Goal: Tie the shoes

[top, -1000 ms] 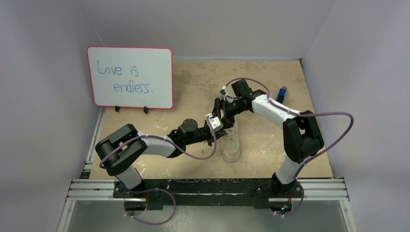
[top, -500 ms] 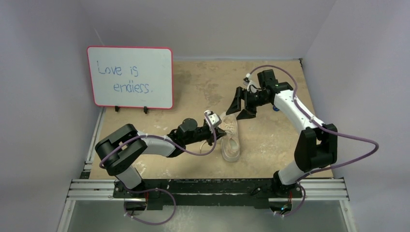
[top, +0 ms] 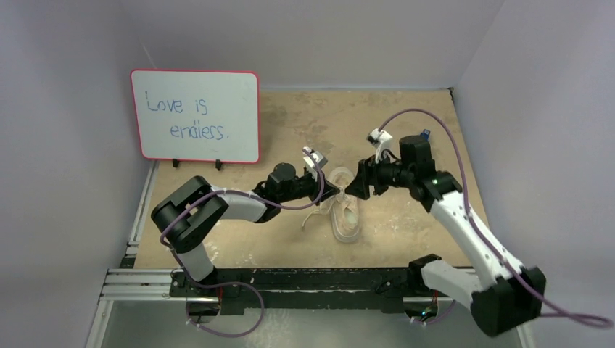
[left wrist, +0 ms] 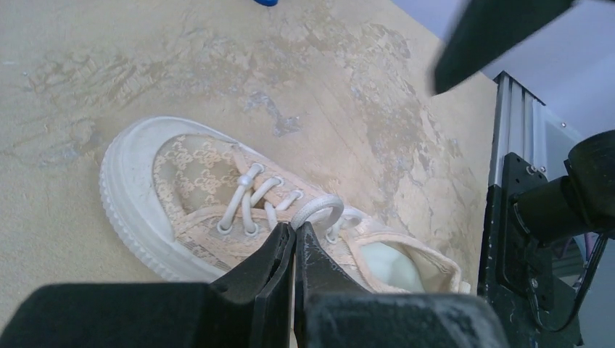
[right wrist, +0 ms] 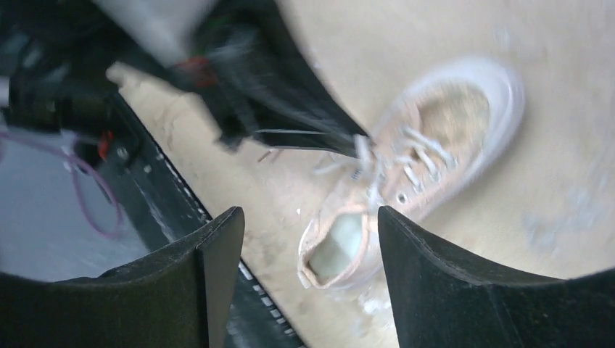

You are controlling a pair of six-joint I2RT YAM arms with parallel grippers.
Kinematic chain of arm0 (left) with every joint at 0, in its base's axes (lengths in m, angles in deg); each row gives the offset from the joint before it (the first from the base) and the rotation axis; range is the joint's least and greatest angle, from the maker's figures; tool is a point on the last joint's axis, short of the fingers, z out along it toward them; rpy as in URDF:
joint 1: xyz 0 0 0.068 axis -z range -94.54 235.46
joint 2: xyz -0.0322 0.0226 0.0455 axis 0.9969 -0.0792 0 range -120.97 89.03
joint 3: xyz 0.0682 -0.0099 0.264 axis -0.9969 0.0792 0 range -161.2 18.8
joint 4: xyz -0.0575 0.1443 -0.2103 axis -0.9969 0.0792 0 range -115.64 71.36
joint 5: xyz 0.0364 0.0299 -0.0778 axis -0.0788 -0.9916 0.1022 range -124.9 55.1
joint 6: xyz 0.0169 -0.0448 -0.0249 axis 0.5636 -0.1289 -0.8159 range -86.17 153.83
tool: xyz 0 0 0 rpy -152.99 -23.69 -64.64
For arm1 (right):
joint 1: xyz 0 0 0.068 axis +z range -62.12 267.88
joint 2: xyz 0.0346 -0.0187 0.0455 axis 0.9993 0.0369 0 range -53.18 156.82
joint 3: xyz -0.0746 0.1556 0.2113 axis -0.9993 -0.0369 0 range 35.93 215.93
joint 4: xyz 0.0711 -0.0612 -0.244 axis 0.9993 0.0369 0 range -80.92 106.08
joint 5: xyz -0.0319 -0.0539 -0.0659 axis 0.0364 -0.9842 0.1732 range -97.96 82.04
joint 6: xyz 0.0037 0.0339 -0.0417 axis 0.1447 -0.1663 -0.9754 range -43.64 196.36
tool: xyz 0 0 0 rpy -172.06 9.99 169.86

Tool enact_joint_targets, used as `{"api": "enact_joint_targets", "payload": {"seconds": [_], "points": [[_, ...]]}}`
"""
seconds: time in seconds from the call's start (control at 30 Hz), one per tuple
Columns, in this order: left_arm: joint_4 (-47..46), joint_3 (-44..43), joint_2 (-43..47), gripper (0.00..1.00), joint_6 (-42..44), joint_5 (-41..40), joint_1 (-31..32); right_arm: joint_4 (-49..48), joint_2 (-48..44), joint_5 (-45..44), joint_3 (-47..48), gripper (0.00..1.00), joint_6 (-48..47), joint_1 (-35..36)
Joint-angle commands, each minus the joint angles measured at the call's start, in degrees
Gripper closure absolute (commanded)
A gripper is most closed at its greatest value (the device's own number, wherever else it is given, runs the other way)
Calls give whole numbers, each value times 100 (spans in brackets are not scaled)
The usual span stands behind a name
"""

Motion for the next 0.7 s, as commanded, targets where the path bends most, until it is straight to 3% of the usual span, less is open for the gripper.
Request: {"api": "enact_joint_targets", "payload": {"seconds": [0.0,0.1,0.17,0.3,0.67], "points": [[-218,-307,-204,100,-537,717,-200,-1097,-1447,36,-732,30,-3228,791],[-266,-338,-262,100,-634,823,-226,-1017,-2320,1343,-1323,35,-5807,950],[-257,-373,-289,100,-672,854,-230,-937,-2413,1397,-1418,37,-6319,1040],[-225,-443,-337,100,-659,898,-243,290,-1562,1335,-1013,43,-7866,1386],[-279,-523,-501,100,-842,899,-253,-1025,201,-1422,-881,42,-7409,3455]]}}
